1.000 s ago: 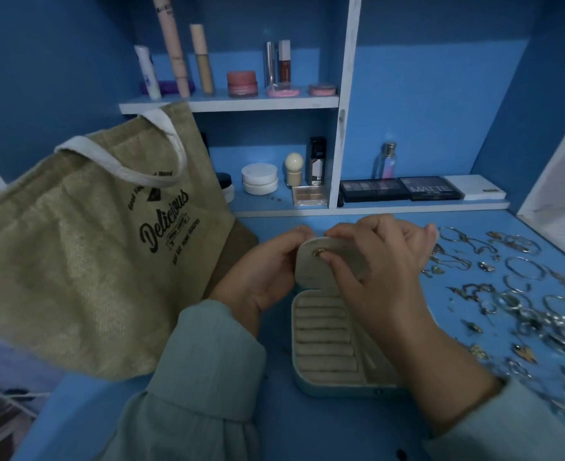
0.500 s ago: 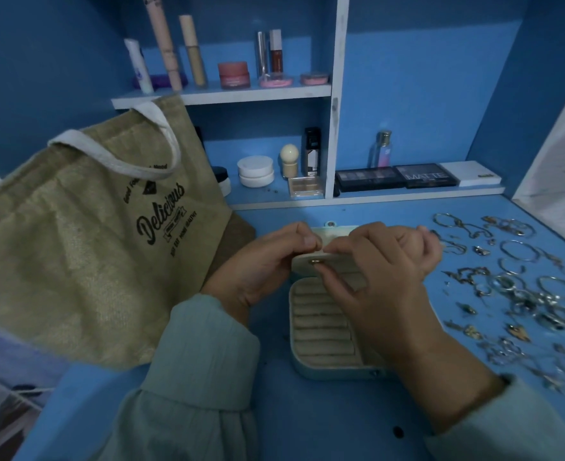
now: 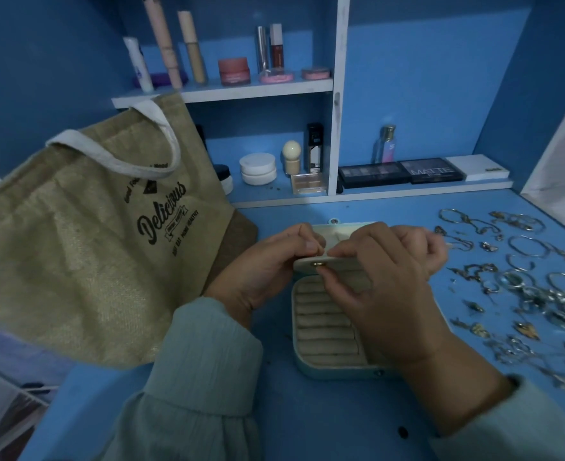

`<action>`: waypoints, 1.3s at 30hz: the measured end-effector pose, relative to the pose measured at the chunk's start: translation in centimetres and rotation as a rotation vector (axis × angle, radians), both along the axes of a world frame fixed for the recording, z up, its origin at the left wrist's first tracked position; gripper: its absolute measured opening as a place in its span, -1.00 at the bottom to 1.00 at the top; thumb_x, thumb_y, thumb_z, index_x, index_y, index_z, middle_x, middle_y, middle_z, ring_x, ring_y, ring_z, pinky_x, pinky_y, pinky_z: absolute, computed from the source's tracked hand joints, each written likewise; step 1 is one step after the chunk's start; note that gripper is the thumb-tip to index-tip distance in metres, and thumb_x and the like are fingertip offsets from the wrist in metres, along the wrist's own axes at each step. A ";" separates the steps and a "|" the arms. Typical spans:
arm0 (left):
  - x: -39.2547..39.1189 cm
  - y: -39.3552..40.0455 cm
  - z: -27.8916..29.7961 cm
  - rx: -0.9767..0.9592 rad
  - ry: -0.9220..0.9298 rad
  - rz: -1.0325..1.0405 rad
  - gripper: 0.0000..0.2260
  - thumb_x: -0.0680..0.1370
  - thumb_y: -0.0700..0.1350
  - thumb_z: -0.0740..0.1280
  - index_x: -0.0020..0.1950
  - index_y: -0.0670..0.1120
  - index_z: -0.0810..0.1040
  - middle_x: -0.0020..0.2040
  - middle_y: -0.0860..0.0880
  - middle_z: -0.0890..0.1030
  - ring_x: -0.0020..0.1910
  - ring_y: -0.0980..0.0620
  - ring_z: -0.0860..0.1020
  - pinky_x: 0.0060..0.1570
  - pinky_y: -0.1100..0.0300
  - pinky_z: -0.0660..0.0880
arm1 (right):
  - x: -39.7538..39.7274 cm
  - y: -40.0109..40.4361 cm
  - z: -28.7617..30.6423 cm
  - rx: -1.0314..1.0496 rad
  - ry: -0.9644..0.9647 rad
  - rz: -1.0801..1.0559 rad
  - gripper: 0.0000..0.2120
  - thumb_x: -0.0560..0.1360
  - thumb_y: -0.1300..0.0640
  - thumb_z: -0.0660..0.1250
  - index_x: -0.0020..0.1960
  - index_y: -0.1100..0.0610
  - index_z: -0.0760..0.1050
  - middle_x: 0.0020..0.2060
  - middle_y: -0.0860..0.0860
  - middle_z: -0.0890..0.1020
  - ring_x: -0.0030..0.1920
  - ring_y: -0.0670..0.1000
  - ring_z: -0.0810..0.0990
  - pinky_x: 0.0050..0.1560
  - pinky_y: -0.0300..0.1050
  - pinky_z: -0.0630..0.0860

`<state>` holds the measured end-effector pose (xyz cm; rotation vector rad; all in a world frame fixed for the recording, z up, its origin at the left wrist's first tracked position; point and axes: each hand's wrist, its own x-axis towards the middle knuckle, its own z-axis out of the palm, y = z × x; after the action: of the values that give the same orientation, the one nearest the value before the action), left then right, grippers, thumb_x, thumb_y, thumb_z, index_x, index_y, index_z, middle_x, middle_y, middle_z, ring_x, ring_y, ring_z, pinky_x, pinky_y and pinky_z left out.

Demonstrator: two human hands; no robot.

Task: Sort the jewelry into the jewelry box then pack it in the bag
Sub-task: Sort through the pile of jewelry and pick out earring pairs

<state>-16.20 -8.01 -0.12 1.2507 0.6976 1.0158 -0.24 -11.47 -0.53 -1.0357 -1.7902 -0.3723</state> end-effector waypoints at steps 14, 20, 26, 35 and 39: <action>0.0 -0.3 -0.3 0.027 0.002 -0.008 -0.96 0.25 -0.09 0.32 -0.37 -0.04 0.53 -0.26 -0.03 0.48 -0.21 0.06 0.43 -0.15 0.19 0.35 | -0.1 0.1 -0.1 -0.032 0.011 0.043 -0.87 0.39 -0.01 0.35 -0.16 0.05 0.55 -0.19 -0.02 0.57 -0.16 0.13 0.52 -0.01 0.23 0.34; -0.1 -0.4 -0.3 0.021 0.018 -0.010 -0.90 0.27 -0.07 0.30 -0.29 -0.07 0.49 -0.24 -0.05 0.47 -0.23 0.06 0.43 -0.15 0.17 0.35 | -0.1 0.1 0.0 -0.026 0.004 0.010 -0.86 0.37 -0.01 0.35 -0.15 0.03 0.55 -0.18 -0.03 0.57 -0.11 0.07 0.46 0.07 0.04 0.19; 0.1 -0.4 -0.2 0.034 0.074 -0.006 -0.91 0.26 -0.06 0.30 -0.33 -0.06 0.47 -0.34 0.00 0.46 -0.27 0.08 0.41 -0.19 0.17 0.32 | -0.2 0.2 -0.1 -0.019 0.001 -0.007 -0.86 0.36 -0.02 0.36 -0.18 0.05 0.56 -0.18 -0.03 0.58 -0.09 0.04 0.42 0.08 0.07 0.20; -0.4 -0.9 -0.1 0.094 0.026 0.067 -0.85 0.28 -0.04 0.28 -0.27 -0.08 0.57 -0.18 -0.12 0.50 -0.12 -0.06 0.44 -0.06 0.13 0.36 | -0.3 0.4 0.2 -0.028 0.048 0.007 -0.84 0.38 -0.02 0.34 -0.13 0.04 0.56 -0.16 -0.03 0.57 -0.09 0.02 0.43 0.11 -0.04 0.13; -1.6 -1.8 -0.1 0.168 0.103 0.070 -0.70 0.30 -0.03 0.26 -0.06 -0.15 0.56 -0.11 0.01 0.62 0.00 0.06 0.55 0.08 0.26 0.45 | -0.4 0.4 0.2 -0.030 0.039 -0.011 -0.84 0.38 -0.03 0.34 -0.11 0.03 0.56 -0.15 -0.04 0.56 -0.06 -0.02 0.36 0.15 0.01 0.13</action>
<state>-17.83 -9.85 -0.20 1.4404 0.7514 1.0909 -0.62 -11.09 -0.34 -1.0676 -1.7601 -0.3310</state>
